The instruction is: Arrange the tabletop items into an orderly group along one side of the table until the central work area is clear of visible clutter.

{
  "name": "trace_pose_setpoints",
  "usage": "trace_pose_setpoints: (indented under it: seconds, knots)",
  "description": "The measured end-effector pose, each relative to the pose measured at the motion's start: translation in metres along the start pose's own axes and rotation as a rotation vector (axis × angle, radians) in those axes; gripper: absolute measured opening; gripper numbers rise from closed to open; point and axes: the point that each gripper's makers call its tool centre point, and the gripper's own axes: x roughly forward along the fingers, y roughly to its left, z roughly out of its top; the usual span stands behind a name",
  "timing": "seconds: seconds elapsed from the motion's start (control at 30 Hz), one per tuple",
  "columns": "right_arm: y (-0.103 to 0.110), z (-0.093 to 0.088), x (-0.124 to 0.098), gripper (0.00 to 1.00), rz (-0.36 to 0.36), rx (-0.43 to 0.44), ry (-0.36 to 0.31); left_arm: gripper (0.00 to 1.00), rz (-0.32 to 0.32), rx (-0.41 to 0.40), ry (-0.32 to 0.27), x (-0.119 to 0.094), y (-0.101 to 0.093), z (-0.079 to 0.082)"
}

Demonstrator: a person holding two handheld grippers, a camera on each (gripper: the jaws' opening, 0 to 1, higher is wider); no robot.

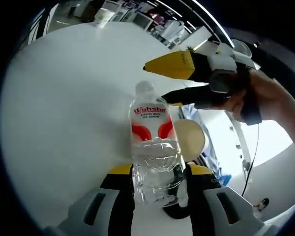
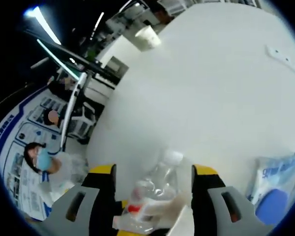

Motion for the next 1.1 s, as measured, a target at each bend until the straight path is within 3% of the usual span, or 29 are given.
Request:
trace_pose_setpoints:
  seconds: [0.23, 0.6, 0.83, 1.03, 1.1]
  knots:
    - [-0.005, 0.001, 0.007, 0.51, 0.003, 0.045, -0.001, 0.37, 0.001, 0.012, 0.003, -0.001, 0.001, -0.001]
    - [-0.009, -0.001, 0.02, 0.47, -0.027, 0.042, 0.003, 0.36, 0.001, 0.042, 0.014, -0.002, 0.002, -0.001]
    - [-0.019, -0.002, 0.024, 0.3, -0.067, 0.029, -0.002, 0.36, 0.001, 0.046, 0.012, -0.003, 0.001, -0.002]
    - [-0.021, 0.0, 0.022, 0.25, -0.053, 0.087, -0.029, 0.36, -0.001, 0.057, 0.017, -0.002, 0.001, -0.002]
    - [-0.016, 0.006, 0.022, 0.22, -0.016, 0.123, -0.07, 0.36, -0.001, 0.054, 0.017, -0.002, 0.002, -0.001]
